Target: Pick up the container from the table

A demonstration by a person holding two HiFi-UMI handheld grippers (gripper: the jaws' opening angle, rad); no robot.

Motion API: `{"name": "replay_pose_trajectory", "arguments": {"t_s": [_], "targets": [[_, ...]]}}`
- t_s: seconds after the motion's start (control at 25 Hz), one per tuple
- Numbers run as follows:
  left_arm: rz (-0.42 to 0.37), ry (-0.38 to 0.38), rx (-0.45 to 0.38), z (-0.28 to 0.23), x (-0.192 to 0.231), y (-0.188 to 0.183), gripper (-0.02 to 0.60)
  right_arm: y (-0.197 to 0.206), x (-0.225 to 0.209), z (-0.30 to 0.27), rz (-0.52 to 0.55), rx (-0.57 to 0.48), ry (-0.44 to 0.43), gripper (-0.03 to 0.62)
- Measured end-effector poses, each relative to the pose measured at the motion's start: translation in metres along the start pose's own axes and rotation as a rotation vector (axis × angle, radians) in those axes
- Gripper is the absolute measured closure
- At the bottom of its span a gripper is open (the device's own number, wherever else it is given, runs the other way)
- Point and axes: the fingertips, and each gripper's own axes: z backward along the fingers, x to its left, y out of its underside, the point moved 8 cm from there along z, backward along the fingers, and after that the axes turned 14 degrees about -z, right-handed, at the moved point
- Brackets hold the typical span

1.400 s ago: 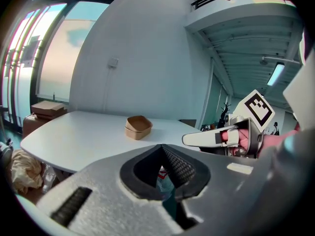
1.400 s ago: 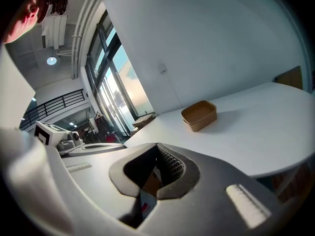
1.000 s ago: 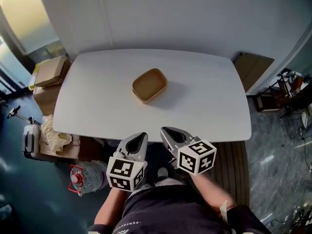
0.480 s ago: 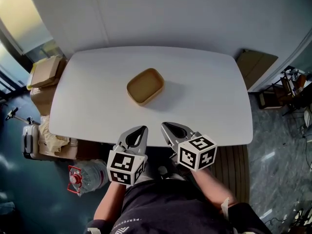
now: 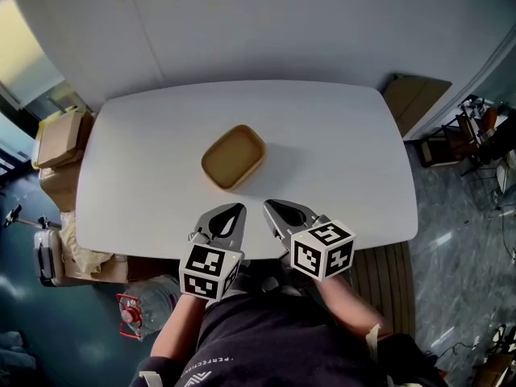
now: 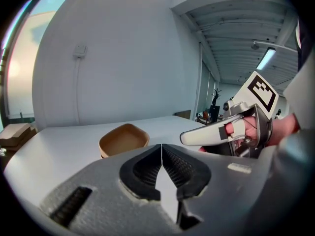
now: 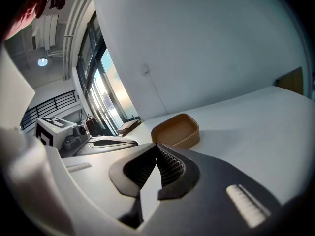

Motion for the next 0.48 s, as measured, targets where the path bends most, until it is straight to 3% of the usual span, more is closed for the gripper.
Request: {"name": "replay_pose_trajectory", "arguments": {"t_s": [0.48], "targets": [[-0.072,0.082,0.051,-0.039,0.034,-0.001,0.541,-0.015,-0.014,-0.031,-0.052,-0.002,0.073,0.594]]}}
